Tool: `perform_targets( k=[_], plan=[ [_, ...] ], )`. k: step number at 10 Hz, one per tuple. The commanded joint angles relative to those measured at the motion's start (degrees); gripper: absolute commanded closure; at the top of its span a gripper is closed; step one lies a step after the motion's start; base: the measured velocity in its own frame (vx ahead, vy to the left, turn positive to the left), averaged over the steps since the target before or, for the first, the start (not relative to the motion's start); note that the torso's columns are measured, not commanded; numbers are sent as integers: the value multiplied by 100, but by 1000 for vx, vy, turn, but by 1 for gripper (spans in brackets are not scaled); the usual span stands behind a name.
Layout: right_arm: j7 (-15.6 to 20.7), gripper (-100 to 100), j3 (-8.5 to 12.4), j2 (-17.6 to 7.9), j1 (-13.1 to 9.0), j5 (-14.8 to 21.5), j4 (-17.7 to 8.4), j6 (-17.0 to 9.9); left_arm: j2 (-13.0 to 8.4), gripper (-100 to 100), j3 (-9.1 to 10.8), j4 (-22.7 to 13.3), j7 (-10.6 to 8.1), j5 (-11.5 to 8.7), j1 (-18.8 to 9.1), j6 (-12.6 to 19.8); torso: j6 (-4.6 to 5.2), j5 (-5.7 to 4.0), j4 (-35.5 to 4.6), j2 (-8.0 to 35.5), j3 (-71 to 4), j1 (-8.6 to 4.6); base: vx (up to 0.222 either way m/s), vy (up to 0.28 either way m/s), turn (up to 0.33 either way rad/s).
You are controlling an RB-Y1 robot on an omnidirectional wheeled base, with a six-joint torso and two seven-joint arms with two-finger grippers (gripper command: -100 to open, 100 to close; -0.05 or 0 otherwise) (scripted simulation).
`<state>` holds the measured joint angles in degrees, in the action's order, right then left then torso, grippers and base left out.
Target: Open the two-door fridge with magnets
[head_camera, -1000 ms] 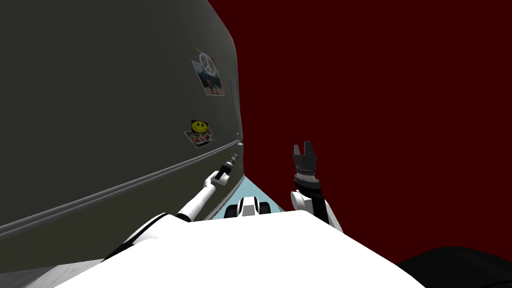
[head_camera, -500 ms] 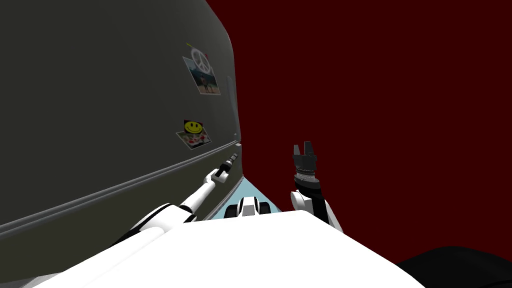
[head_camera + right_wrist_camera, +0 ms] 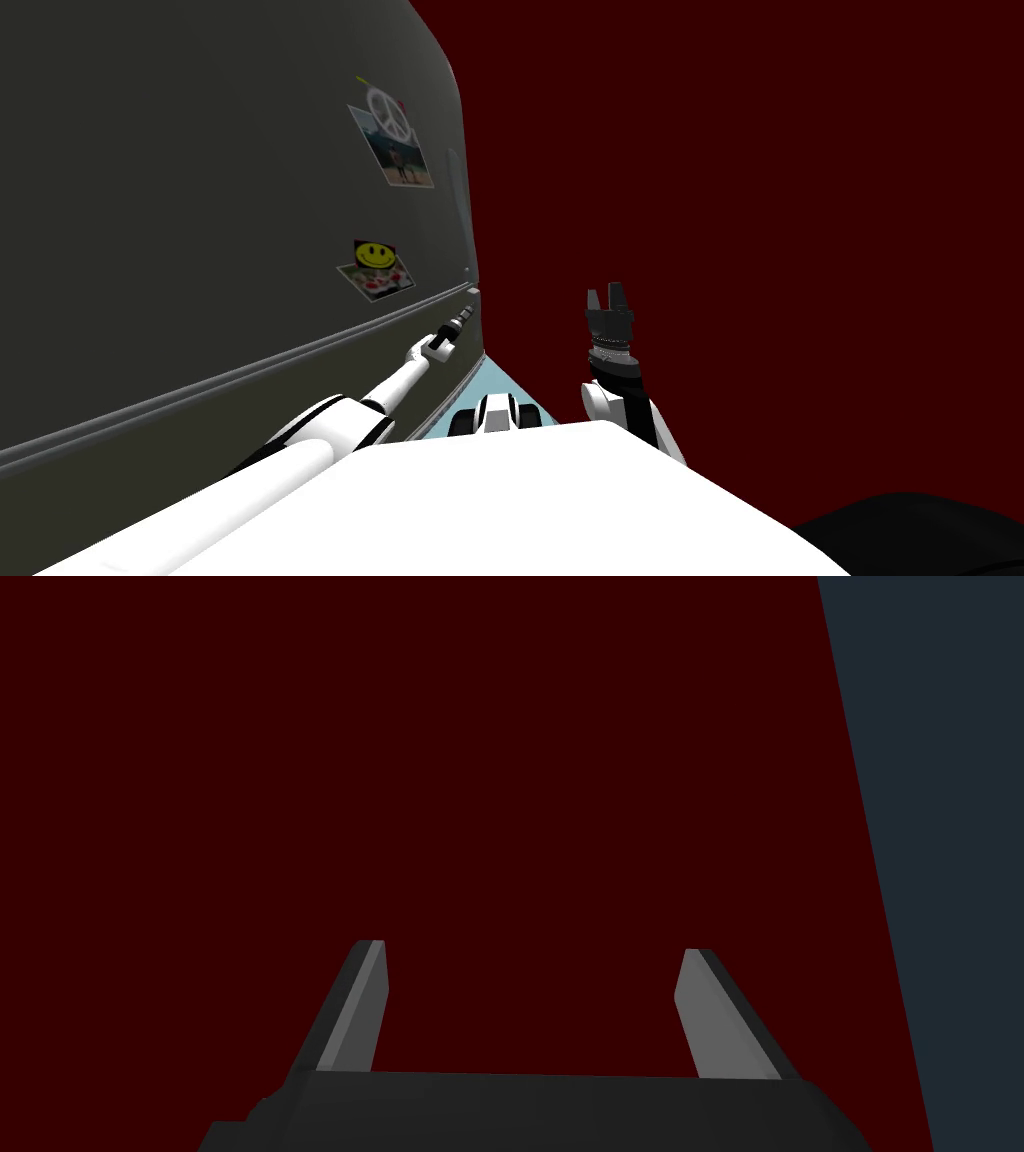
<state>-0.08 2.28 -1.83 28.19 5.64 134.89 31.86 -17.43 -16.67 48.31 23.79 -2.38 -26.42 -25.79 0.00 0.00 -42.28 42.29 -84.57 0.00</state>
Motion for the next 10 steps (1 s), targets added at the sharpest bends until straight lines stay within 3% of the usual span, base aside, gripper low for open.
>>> perform_targets(
  k=[1,2,3,4,5,10],
  plan=[
    [0,0,0,0,0,0,0,0,-32,-100,-15,-132,23,-4,-69,-23,0,0,0,1,1,1,13,-16,2],
    [0,0,0,0,0,0,0,0,-35,-100,-16,-149,28,-5,-76,-34,0,2,-2,6,4,6,0,0,0],
    [0,0,0,0,0,0,0,0,-34,100,-16,-147,27,-5,-75,-33,0,2,-2,7,5,7,0,0,0],
    [0,0,0,0,0,0,0,0,25,100,-265,-54,-54,37,-112,-13,0,1,-2,4,3,4,-191,33,-182],
    [0,0,0,-1,-4,0,-1,-1,25,100,-265,-54,-54,37,-112,-13,5,3,-12,55,31,7,-261,56,-112],
    [0,0,0,-1,-4,0,-1,-1,173,100,-889,178,-258,141,-204,37,-2,1,0,-2,-1,7,-260,59,-120]
  ],
)
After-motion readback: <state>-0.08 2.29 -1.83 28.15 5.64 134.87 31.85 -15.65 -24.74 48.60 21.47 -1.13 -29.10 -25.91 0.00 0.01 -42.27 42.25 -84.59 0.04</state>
